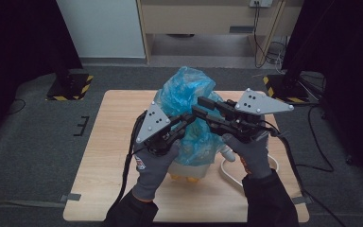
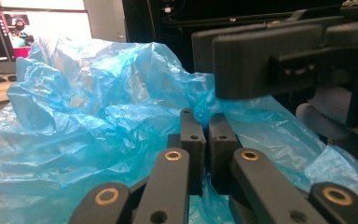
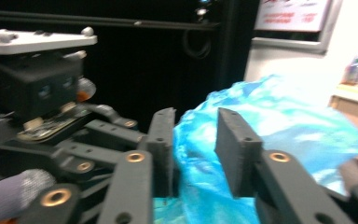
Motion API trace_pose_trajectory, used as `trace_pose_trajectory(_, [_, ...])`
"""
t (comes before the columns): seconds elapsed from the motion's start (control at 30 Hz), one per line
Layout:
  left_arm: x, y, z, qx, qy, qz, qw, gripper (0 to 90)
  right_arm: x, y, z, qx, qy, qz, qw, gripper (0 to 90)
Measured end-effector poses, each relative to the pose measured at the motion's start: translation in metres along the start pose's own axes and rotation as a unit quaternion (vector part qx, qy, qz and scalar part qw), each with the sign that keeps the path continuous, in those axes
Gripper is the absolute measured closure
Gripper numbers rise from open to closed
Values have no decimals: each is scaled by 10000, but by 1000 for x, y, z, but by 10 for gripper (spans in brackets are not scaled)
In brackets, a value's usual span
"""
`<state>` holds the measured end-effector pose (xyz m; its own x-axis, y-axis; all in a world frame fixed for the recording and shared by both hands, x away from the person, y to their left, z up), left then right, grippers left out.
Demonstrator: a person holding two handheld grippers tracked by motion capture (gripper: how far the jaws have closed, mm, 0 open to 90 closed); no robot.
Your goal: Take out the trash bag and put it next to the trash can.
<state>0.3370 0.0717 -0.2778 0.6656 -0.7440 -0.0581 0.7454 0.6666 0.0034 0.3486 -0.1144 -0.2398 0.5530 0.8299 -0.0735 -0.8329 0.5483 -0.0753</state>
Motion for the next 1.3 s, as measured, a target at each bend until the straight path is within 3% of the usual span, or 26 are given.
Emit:
trace_pose_trajectory(0.17, [0, 1, -1, -50, -19, 24, 10000, 872, -3, -6, -3, -8, -55, -406, 9992, 541])
trace_pose_trajectory(0.37, [-2, 4, -1, -119, -95, 45, 9999, 872, -7, -12, -7, -167, -11, -907, 9957, 445])
trace_pose_trajectory(0.77, [-6, 9, 1, -197, -231, 97, 9995, 872, -17, -25, -11, -88, -101, -1459, 9892, 316])
trace_pose_trajectory(0.87, [-5, 10, 1, -199, -239, 93, 9995, 872, -18, -27, -13, -228, 9, -1688, 9854, 268])
trace_pose_trajectory(1.03, [-7, 10, 1, -201, -260, 110, 9994, 871, -25, -30, -10, -266, -88, -1959, 9802, 245])
trace_pose_trajectory(1.3, [-10, 13, 5, -199, -319, 134, 9992, 872, -32, -33, -7, -314, -58, -2045, 9783, 238])
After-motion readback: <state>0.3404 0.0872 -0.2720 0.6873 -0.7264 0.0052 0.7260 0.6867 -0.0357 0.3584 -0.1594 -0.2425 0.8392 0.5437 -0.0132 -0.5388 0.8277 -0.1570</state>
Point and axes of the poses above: each handheld gripper's, and its own axes: x roughly forward along the jaws, z roughly out of its top, y roughly to its left, the point moved 2 cm from there along x, roughly forward along the jaws, and after that the axes turned 2 degrees about -x, right-handed, at the moved point
